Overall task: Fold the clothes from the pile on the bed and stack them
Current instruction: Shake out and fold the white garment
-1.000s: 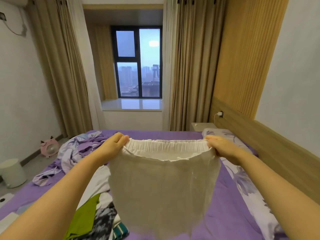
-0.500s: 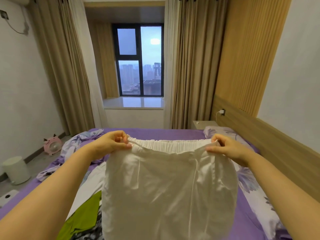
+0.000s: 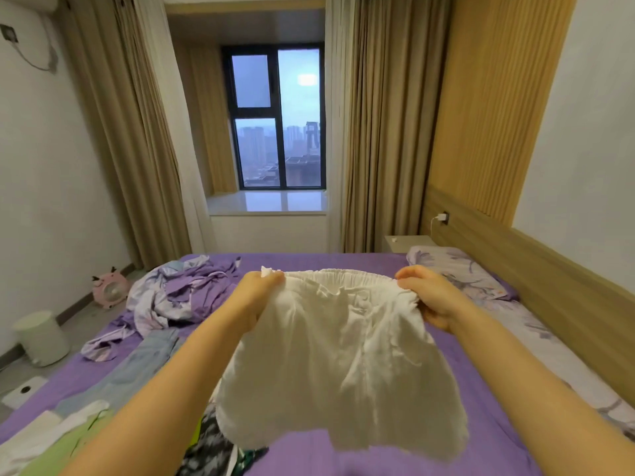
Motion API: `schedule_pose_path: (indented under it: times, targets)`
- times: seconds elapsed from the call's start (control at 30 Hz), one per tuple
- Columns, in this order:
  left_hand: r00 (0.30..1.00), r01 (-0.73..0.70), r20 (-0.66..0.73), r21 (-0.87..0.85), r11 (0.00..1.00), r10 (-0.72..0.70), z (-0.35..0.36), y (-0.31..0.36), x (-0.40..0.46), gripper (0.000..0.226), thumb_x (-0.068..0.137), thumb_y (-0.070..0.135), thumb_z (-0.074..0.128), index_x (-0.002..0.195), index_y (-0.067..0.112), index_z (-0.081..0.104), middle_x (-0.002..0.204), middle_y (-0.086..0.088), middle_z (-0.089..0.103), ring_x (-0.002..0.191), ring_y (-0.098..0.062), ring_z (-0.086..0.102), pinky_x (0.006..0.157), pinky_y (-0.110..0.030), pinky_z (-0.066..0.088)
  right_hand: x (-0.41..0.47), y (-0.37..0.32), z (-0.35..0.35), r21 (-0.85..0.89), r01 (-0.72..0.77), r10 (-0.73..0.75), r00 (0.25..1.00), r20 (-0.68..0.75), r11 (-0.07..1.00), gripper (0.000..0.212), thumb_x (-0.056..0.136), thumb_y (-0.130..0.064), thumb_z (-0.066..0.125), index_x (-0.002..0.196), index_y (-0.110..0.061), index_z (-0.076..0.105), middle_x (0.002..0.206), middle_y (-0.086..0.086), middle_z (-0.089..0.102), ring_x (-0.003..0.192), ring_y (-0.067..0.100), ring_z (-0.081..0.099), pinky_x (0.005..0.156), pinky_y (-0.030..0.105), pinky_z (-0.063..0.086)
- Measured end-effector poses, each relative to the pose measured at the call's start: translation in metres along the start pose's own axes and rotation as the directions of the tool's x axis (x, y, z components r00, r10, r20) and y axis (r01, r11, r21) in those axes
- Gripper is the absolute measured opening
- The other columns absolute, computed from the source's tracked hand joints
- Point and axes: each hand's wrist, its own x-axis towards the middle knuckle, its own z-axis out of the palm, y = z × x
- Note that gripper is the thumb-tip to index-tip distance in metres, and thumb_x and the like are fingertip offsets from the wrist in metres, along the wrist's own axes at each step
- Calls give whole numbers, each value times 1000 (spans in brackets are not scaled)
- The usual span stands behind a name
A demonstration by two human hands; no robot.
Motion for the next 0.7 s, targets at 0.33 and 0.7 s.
schedule_pose_path:
  times: [0.33, 0.7]
  targets:
    - [955, -255, 161, 21, 967, 248, 52, 2, -27, 12, 92, 22, 61, 93, 10, 63, 87, -7, 65, 76, -16, 60, 70, -33, 50, -31, -1, 60, -207, 384, -298, 888, 349, 900, 30, 79, 7, 61, 105, -6, 69, 98, 10, 72, 91, 16, 70, 78, 28, 58]
    - [895, -263, 359, -56, 963, 265, 46, 3, -46, 30, 98, 39, 49, 109, 20, 69, 112, -4, 69, 109, -19, 62, 98, -39, 49, -37, 7, 74, -355, 416, -428, 902, 49, 837, 10, 86, -17, 67, 80, -10, 62, 67, 1, 68, 55, 10, 68, 52, 22, 53]
